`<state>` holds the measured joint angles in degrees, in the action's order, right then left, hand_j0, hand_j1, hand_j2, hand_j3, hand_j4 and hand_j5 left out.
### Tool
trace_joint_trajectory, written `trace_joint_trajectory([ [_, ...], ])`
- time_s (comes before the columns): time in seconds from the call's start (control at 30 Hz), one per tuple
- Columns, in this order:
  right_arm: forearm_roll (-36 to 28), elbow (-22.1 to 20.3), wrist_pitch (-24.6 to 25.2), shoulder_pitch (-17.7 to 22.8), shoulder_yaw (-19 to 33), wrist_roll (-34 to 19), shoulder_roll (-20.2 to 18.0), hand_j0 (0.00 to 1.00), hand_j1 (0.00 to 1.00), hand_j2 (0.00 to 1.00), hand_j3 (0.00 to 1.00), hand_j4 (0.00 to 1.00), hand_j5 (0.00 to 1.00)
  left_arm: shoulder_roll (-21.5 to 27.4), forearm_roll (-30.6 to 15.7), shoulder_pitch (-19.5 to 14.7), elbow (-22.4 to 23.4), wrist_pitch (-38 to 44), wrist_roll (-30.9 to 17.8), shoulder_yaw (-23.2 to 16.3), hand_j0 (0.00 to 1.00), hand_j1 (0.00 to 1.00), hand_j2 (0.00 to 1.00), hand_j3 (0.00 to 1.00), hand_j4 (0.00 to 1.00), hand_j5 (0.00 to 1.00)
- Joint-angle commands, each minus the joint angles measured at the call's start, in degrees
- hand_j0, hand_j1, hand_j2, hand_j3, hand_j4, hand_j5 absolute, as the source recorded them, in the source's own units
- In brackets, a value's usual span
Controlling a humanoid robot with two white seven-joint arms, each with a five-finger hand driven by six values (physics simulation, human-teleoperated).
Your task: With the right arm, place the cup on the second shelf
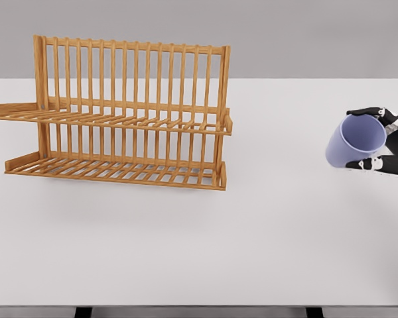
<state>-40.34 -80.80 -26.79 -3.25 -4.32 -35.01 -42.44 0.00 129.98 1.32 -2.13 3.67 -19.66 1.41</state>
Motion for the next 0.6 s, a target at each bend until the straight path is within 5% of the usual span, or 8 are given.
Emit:
trace_joint_trajectory([
  [0.0, -0.4, -0.1, 0.1, -0.3, -0.2, 0.0, 0.0, 0.66, 0.66, 0.66, 0.66, 0.66, 0.66, 0.0, 0.0, 0.0, 0.0, 0.0, 0.0, 0.0, 1.0, 1.0, 1.0, 1.0, 1.0, 1.0],
  [0.57, 0.1, -0.4, 2.7, -10.9, -4.8, 0.0, 4.2, 0.66, 0.66, 0.66, 0.66, 0.66, 0.66, 0.0, 0.0, 0.0, 0.0, 0.0, 0.0, 0.0, 1.0, 1.0, 1.0, 1.0, 1.0, 1.0],
])
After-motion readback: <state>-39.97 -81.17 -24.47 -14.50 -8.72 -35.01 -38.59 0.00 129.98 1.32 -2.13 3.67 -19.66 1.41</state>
